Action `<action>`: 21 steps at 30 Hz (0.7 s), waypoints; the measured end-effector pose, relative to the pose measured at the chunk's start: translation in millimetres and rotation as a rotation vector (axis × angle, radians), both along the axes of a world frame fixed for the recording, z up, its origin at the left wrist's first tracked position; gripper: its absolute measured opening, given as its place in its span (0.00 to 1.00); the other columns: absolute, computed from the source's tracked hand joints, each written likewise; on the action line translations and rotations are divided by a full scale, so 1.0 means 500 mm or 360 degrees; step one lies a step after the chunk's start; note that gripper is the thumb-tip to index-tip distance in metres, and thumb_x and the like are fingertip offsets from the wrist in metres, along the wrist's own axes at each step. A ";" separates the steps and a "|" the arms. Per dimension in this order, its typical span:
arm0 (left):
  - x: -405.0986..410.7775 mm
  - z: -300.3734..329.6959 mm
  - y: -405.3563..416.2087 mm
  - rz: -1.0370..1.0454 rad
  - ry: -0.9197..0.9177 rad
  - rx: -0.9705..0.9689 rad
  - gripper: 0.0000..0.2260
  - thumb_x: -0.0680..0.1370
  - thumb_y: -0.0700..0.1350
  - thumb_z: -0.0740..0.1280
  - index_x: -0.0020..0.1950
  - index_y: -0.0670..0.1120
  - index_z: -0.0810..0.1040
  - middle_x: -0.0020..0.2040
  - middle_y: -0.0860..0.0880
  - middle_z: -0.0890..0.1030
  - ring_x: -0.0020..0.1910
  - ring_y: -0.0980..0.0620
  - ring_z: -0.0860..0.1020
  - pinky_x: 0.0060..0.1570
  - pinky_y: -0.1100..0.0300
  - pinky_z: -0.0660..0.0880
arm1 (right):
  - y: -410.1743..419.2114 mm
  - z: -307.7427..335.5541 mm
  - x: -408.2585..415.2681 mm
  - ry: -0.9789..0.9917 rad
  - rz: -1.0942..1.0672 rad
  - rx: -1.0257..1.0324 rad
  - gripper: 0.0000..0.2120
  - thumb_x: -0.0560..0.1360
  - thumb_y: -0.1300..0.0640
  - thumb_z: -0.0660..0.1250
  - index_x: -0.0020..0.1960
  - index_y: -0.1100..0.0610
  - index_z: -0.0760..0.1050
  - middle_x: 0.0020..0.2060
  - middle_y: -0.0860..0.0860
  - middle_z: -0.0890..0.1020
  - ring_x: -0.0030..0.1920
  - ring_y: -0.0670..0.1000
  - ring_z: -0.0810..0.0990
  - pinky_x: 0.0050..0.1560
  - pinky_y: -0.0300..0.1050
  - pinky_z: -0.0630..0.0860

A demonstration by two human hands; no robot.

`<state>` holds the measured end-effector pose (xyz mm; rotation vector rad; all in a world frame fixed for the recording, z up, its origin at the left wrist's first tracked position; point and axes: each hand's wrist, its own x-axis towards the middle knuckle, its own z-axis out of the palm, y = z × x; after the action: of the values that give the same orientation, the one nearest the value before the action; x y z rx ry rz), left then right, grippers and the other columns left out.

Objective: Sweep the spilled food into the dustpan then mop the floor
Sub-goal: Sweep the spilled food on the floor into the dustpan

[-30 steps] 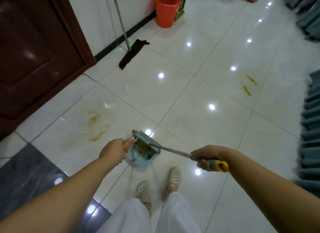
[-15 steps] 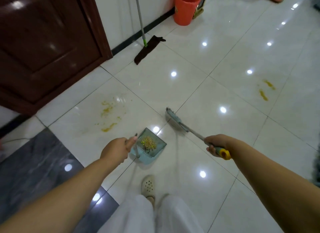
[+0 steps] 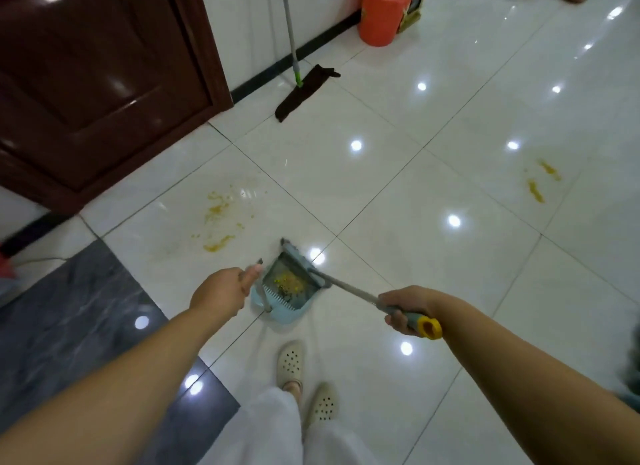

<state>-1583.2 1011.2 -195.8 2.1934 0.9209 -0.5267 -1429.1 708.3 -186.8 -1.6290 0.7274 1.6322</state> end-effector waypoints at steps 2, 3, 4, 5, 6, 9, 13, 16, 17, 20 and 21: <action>-0.005 0.005 -0.010 0.0021 0.0006 -0.0021 0.26 0.79 0.64 0.52 0.36 0.44 0.73 0.29 0.46 0.77 0.27 0.47 0.74 0.37 0.56 0.74 | -0.019 0.024 -0.008 0.0038 -0.0008 0.0036 0.09 0.77 0.59 0.64 0.53 0.63 0.68 0.27 0.56 0.75 0.19 0.45 0.69 0.19 0.34 0.70; -0.009 0.007 -0.015 0.0026 -0.0001 -0.0027 0.26 0.79 0.63 0.52 0.36 0.43 0.73 0.29 0.46 0.77 0.27 0.47 0.74 0.38 0.56 0.74 | -0.027 0.032 -0.013 0.0034 -0.0005 0.0047 0.10 0.76 0.59 0.65 0.53 0.63 0.68 0.28 0.56 0.75 0.19 0.45 0.68 0.19 0.34 0.70; -0.013 0.010 -0.020 0.0032 -0.0011 -0.0029 0.26 0.79 0.63 0.53 0.36 0.43 0.74 0.29 0.45 0.77 0.27 0.47 0.74 0.38 0.55 0.74 | -0.034 0.039 -0.019 0.0025 -0.0012 0.0054 0.10 0.76 0.59 0.65 0.54 0.63 0.68 0.28 0.56 0.75 0.19 0.45 0.68 0.19 0.34 0.70; -0.016 0.012 -0.026 0.0041 -0.0024 -0.0029 0.26 0.79 0.63 0.53 0.37 0.43 0.74 0.29 0.45 0.77 0.27 0.47 0.74 0.38 0.55 0.74 | -0.040 0.045 -0.023 0.0012 -0.0028 0.0055 0.10 0.76 0.59 0.64 0.54 0.62 0.68 0.28 0.56 0.75 0.19 0.45 0.68 0.19 0.34 0.70; -0.019 0.015 -0.032 0.0052 -0.0040 -0.0028 0.27 0.79 0.63 0.53 0.37 0.42 0.74 0.30 0.45 0.78 0.27 0.47 0.74 0.38 0.55 0.74 | -0.045 0.048 -0.025 -0.0006 -0.0049 0.0054 0.10 0.77 0.59 0.64 0.54 0.62 0.68 0.27 0.56 0.75 0.19 0.45 0.68 0.18 0.34 0.70; -0.018 0.027 -0.053 0.0060 -0.0080 -0.0028 0.26 0.79 0.63 0.53 0.36 0.43 0.74 0.30 0.44 0.78 0.28 0.47 0.74 0.38 0.54 0.74 | -0.056 0.051 -0.022 -0.0090 -0.0132 0.0042 0.07 0.78 0.59 0.62 0.53 0.62 0.67 0.29 0.57 0.74 0.18 0.45 0.68 0.19 0.32 0.70; 0.003 0.044 -0.080 0.0020 -0.0106 0.0018 0.26 0.79 0.63 0.52 0.35 0.44 0.73 0.33 0.42 0.79 0.31 0.45 0.75 0.41 0.49 0.77 | -0.071 0.038 -0.001 -0.0242 -0.0247 -0.0014 0.07 0.80 0.59 0.59 0.55 0.62 0.66 0.33 0.57 0.71 0.15 0.45 0.66 0.18 0.30 0.68; 0.023 0.045 -0.092 0.0003 -0.0142 0.0057 0.26 0.79 0.64 0.51 0.35 0.45 0.72 0.32 0.44 0.78 0.30 0.46 0.75 0.37 0.52 0.75 | -0.095 0.020 0.032 -0.0362 -0.0311 -0.0065 0.08 0.81 0.60 0.58 0.57 0.62 0.65 0.34 0.58 0.71 0.14 0.45 0.66 0.16 0.31 0.67; 0.029 0.043 -0.095 0.0015 -0.0156 0.0058 0.26 0.78 0.64 0.51 0.35 0.45 0.72 0.31 0.45 0.77 0.29 0.46 0.74 0.36 0.53 0.73 | -0.105 0.014 0.044 -0.0399 -0.0343 -0.0081 0.08 0.81 0.60 0.58 0.57 0.63 0.65 0.34 0.58 0.71 0.14 0.45 0.66 0.16 0.31 0.67; 0.042 0.034 -0.100 0.0052 -0.0198 0.0099 0.27 0.78 0.65 0.50 0.35 0.45 0.73 0.30 0.46 0.77 0.29 0.46 0.74 0.36 0.52 0.75 | -0.134 -0.004 0.083 -0.0500 -0.0434 -0.0151 0.08 0.80 0.61 0.58 0.57 0.63 0.65 0.34 0.59 0.72 0.13 0.45 0.66 0.15 0.31 0.66; 0.046 0.030 -0.101 0.0074 -0.0215 0.0110 0.27 0.77 0.66 0.50 0.35 0.46 0.73 0.29 0.47 0.77 0.29 0.46 0.74 0.36 0.52 0.75 | -0.141 -0.011 0.098 -0.0522 -0.0458 -0.0176 0.08 0.80 0.61 0.58 0.58 0.63 0.65 0.34 0.59 0.72 0.13 0.45 0.66 0.15 0.30 0.66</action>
<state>-1560.4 960.8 -180.7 2.2333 0.9273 -0.3250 -1380.3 637.7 -192.3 -1.7240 0.8453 1.1068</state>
